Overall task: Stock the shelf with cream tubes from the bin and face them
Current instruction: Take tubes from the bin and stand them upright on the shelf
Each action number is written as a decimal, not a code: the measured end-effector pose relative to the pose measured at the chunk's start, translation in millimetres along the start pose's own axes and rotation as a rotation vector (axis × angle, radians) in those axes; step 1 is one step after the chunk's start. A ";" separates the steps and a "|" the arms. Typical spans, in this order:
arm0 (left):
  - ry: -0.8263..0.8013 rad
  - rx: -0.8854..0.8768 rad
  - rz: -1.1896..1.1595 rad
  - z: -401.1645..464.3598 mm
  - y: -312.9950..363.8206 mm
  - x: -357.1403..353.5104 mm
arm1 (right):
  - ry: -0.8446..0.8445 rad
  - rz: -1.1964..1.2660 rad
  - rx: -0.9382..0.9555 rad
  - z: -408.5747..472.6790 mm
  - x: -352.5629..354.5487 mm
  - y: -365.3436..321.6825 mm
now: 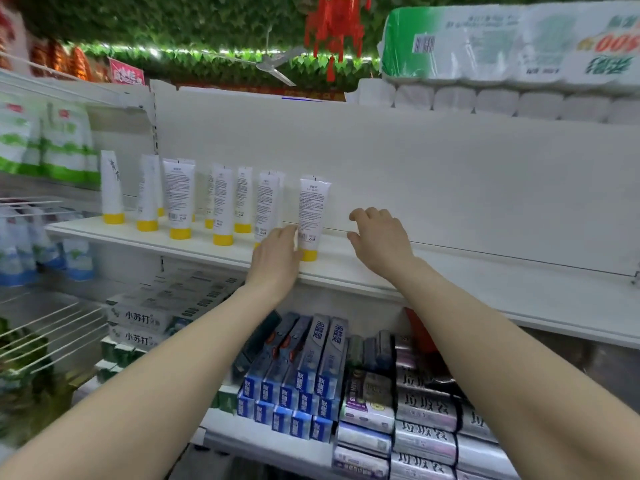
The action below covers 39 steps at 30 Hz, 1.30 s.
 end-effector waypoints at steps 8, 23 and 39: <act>0.049 -0.152 0.134 -50.4 -23.1 24.1 | 0.065 -0.045 -0.083 -67.3 15.3 -28.5; -0.249 -0.167 0.105 -210.9 -161.7 -75.3 | -0.254 -0.084 -0.095 -268.2 -132.3 -133.7; -0.938 0.224 0.081 -506.1 -350.9 -300.7 | -1.113 0.214 -0.177 -536.3 -433.9 -217.6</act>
Point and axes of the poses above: each hand's wrist, its own z-axis towards the middle knuckle, its own x-axis out of the back of the hand, y = z × x, the point moved 6 cm from there along z, towards the middle knuckle, and after that the axes turned 6 degrees about -y, right-handed, at the moved point
